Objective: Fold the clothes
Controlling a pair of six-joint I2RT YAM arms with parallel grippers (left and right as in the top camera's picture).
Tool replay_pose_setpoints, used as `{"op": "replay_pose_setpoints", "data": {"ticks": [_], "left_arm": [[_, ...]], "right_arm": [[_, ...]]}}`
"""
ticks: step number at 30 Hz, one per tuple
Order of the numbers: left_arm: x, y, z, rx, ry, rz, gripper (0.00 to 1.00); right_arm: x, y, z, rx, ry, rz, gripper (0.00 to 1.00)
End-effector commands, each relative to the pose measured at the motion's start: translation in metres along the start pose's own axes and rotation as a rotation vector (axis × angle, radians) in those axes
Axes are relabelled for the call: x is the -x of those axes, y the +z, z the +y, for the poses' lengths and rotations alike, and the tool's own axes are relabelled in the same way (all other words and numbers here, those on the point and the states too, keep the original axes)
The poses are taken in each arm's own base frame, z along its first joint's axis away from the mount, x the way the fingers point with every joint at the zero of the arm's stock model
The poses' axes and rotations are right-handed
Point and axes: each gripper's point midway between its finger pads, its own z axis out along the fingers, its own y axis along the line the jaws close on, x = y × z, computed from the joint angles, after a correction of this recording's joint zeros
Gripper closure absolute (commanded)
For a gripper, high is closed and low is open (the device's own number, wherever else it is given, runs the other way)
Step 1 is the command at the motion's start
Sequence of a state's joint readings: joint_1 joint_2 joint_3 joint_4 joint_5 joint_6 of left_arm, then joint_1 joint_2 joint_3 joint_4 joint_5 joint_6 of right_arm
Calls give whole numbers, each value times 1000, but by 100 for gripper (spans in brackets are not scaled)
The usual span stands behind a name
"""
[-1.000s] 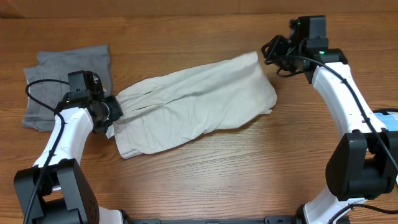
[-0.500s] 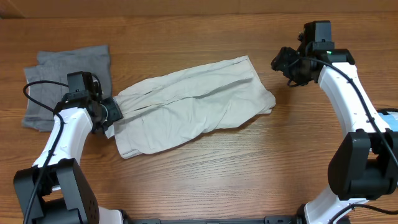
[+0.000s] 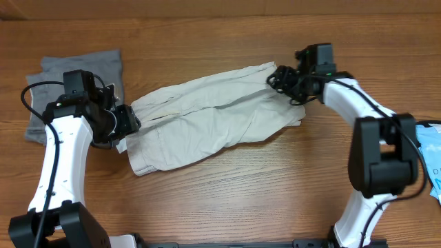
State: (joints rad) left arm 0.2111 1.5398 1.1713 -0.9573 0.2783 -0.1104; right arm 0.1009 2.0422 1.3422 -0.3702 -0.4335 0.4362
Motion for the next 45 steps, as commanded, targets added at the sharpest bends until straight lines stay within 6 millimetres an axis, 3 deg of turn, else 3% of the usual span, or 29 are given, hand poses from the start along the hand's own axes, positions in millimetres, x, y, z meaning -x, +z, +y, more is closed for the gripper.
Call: {"op": "replay_pose_setpoints", "data": {"ticks": [1, 3, 4, 5, 9, 10, 11, 12, 16, 18, 20, 22, 24, 28, 31, 34, 37, 42, 45], "left_arm": [[1, -14, -12, -56, 58, -15, 45], [-3, -14, -12, -55, 69, 1, 45], [-4, -14, -12, -54, 67, 5, 45], [-5, -14, -12, -54, 68, 8, 45], [-6, -13, -14, -56, 82, 12, 45], [-6, -13, -15, -56, 85, 12, 45], [-6, -13, -16, -57, 89, 12, 45], [-7, -12, -17, -58, 92, 13, 44], [-7, -11, -21, -60, 107, 15, 44], [-8, -11, -23, -61, 112, 19, 44], [-10, -11, -24, -62, 116, 26, 44], [-12, -10, -25, -62, 141, 32, 41], [-15, -10, -25, -61, 179, 44, 36], [-14, -9, -26, -64, 255, 39, 29], [1, -8, -29, -68, 329, -24, 29], [21, -6, -39, -71, 419, -114, 28], [28, 0, -54, -80, 543, -150, 27], [18, 28, -87, -96, 785, -113, 29], [24, 49, -84, 31, 823, -99, 30]], "right_arm": [[-14, 18, 17, 93, 33, 54, 42], [-9, 19, 26, 134, 18, 35, 80], [-4, 17, 32, 158, 4, 20, 89], [2, 13, 41, 190, -16, 2, 96], [27, -4, 67, 262, -26, -52, 96], [33, -9, 75, 284, -32, -62, 94], [39, -13, 84, 313, -51, -75, 85], [44, -16, 90, 330, -63, -91, 68], [56, -16, 93, 314, -17, -147, 59], [60, -12, 81, 241, 6, -177, 65], [61, -10, 66, 166, 33, -193, 65], [62, -11, 53, 135, 46, -187, 46], [62, -16, 41, 126, 16, -167, 45], [63, -47, 8, 82, 16, -130, 44], [62, -83, -16, 29, 35, -119, 41], [43, -109, -34, -22, 124, -55, 36], [2, -115, -50, -94, 236, 95, 37], [-59, -98, -69, -197, 311, 274, 37], [-81, -84, -76, -213, 369, 313, 38]]}}
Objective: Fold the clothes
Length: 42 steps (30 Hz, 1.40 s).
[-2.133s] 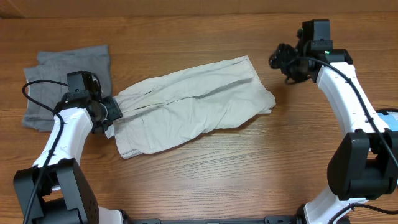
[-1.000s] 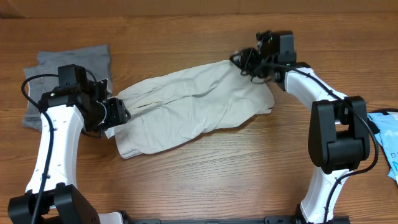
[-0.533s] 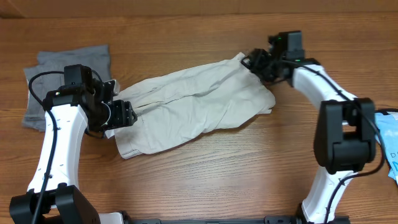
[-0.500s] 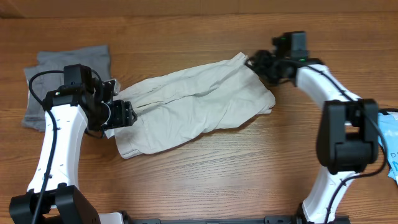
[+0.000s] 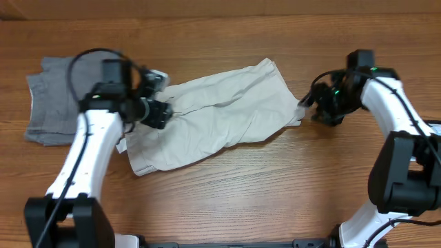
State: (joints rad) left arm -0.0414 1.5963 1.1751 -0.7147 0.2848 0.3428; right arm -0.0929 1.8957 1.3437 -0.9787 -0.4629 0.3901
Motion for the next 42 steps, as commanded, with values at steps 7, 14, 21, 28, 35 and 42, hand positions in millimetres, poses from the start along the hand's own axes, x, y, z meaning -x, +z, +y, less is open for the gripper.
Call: {"op": "replay_pose_setpoints", "data": {"ticks": [7, 14, 21, 28, 35, 42], "left_arm": [[-19, 51, 20, 124, 70, 150, 70], [-14, 45, 48, 253, -44, 136, 96], [13, 23, 77, 326, -159, 46, 96], [18, 16, 92, 336, -232, 4, 29], [2, 8, 70, 243, -253, 111, 26], [-14, -10, -5, -132, -336, 238, 32]], "right_arm": [[2, 39, -4, 48, -67, -42, 75], [39, 6, -16, -68, -59, -188, 96], [54, -39, -33, -259, -27, -287, 96], [53, -39, -33, -262, -25, -281, 48], [34, -33, -35, -242, 4, -197, 44], [34, -13, -24, -128, -27, -190, 44]]}}
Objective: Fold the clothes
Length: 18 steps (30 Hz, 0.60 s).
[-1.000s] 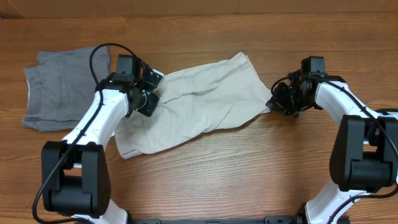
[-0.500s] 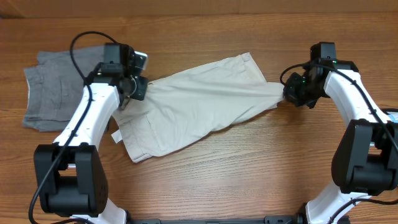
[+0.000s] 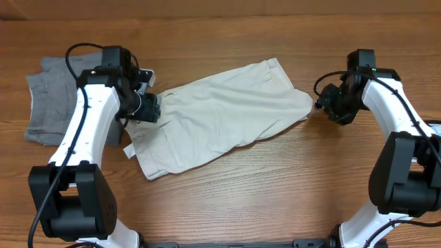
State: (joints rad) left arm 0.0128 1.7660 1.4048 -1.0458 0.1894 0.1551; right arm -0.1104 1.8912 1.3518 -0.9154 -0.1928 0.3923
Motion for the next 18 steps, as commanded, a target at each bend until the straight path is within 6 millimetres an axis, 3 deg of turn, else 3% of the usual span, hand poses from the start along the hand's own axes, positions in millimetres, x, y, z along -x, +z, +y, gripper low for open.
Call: {"op": "replay_pose_setpoints", "data": {"ticks": [1, 8, 18], "left_arm": [[-8, -8, -37, -193, -24, 31, 32], [-66, 5, -22, -95, -129, 254, 29], [-141, 49, -23, -82, -252, 441, 32]], "right_arm": [[-3, -1, 15, 111, -17, -9, 44], [3, 3, 30, 200, -44, -37, 46], [2, 2, 36, 233, -97, -35, 45]]}}
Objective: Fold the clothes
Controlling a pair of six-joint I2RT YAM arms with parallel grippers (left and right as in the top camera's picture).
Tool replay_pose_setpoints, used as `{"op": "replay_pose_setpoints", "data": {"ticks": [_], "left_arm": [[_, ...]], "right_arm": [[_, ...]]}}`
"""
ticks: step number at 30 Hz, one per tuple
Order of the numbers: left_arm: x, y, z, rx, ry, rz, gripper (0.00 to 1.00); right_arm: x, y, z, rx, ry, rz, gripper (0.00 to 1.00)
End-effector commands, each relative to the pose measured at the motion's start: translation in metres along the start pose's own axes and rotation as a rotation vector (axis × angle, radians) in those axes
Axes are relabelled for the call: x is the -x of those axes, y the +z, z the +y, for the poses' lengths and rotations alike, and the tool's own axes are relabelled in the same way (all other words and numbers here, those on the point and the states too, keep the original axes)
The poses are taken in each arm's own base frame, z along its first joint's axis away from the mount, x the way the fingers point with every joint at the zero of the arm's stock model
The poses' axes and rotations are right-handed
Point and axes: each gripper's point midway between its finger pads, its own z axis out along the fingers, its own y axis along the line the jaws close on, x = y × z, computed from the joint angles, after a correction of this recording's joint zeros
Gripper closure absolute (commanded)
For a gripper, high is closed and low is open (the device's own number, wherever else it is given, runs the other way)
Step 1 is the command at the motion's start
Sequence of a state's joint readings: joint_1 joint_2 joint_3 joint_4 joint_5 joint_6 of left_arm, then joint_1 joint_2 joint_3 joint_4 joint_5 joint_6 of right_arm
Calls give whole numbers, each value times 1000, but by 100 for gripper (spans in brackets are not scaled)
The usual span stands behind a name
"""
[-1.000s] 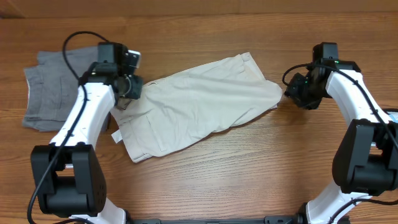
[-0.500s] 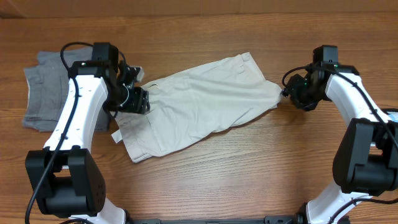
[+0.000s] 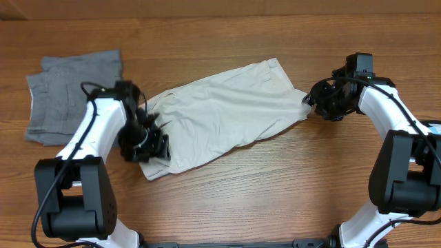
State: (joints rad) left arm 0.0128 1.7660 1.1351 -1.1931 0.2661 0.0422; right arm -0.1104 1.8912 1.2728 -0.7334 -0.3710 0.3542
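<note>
Beige shorts (image 3: 227,114) lie spread out, slanting across the middle of the table in the overhead view. My left gripper (image 3: 154,147) is down over their lower left corner; its fingers are hidden under the wrist, so its state does not show. My right gripper (image 3: 309,102) is at the shorts' right tip, and a small bit of cloth appears pinched at its fingertips.
A grey folded garment (image 3: 69,96) lies at the far left, behind my left arm. A blue and white item (image 3: 431,155) shows at the right edge. Bare wooden table (image 3: 275,200) runs along the front.
My left gripper has moved from the shorts' upper left edge down to their lower left corner. My right gripper has shifted slightly left at the right tip. The shorts lie much the same.
At first the shorts lay crumpled, with my left gripper at their left end and my right at the upper right. Then my right gripper was at the right tip. Later the shorts lay flatter and wider. Now my left gripper is at the lower left corner.
</note>
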Motion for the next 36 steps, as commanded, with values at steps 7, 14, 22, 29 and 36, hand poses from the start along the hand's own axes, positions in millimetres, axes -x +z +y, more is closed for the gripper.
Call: {"op": "replay_pose_setpoints", "data": {"ticks": [7, 14, 22, 29, 36], "left_arm": [[-13, 45, 21, 63, -132, 1, 90], [-10, 34, 8, 5, -110, 7, 96], [-17, 1, 30, 145, -88, 38, 96], [-14, -1, 33, 147, -97, 26, 96], [-19, -3, 44, 214, -107, 45, 96]], "right_arm": [[3, -6, 6, 23, -29, -23, 45], [-2, 9, -2, 12, -7, 21, 78], [-6, 13, -11, -22, 0, 38, 70], [-19, 21, -13, -43, -22, 81, 39], [-22, 26, -19, -41, -20, 73, 96]]}}
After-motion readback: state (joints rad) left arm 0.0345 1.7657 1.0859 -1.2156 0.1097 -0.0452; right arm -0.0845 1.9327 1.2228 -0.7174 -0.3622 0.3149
